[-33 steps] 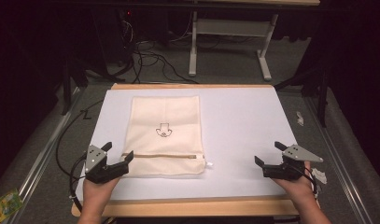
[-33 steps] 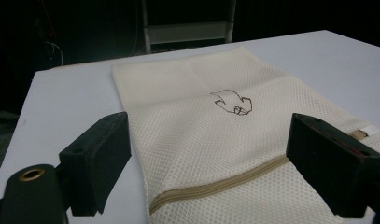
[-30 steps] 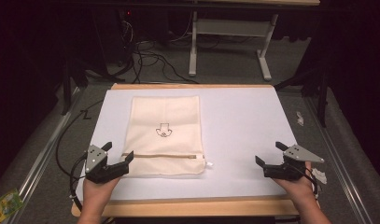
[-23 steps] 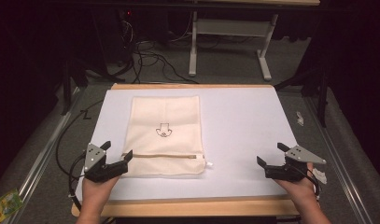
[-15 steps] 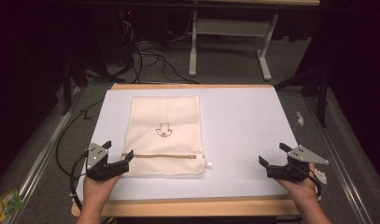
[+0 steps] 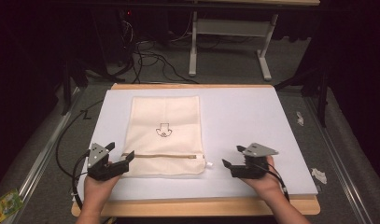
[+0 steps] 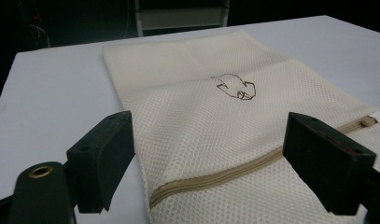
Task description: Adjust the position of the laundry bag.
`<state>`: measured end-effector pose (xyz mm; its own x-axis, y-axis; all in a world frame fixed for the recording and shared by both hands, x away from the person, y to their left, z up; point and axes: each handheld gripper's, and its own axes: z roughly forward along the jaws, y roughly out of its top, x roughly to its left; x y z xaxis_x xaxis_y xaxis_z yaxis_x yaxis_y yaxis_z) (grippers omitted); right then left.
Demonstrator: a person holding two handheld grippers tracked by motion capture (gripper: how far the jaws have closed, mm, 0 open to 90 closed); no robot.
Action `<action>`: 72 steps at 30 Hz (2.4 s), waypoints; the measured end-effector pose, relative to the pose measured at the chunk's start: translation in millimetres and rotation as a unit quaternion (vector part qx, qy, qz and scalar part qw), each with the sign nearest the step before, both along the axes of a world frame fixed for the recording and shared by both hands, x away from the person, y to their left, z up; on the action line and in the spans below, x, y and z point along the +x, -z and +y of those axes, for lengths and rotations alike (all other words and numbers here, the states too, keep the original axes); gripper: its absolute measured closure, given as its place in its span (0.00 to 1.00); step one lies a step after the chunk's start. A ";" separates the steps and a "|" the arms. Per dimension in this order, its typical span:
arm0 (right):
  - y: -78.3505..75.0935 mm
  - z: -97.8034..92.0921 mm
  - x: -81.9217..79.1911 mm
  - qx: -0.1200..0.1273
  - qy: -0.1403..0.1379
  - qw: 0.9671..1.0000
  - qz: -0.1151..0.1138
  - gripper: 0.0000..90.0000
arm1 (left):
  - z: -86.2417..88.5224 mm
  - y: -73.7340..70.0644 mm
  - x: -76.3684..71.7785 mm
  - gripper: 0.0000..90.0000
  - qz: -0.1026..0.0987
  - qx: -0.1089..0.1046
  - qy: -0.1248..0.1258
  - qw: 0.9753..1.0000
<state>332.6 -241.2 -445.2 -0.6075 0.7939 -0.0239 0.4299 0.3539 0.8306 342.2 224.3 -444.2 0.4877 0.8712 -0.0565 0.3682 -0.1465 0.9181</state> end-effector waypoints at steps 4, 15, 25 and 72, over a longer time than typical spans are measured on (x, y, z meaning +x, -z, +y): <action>7.8 40.0 27.3 -0.015 0.007 1.000 0.006 0.35 | 0.0 2.0 0.7 0.21 -0.001 0.003 0.006 1.000; 36.2 103.5 108.5 -0.032 0.045 0.995 0.089 0.45 | 11.2 1.9 4.5 0.25 0.018 -0.013 -0.010 1.000; 33.1 105.6 107.6 -0.034 0.033 0.996 0.080 0.98 | 6.8 2.3 3.0 0.26 0.012 -0.004 0.003 1.000; 10.9 -90.2 -13.3 0.060 0.102 0.990 0.080 0.69 | -25.4 3.6 4.7 0.26 -0.009 -0.004 0.054 0.999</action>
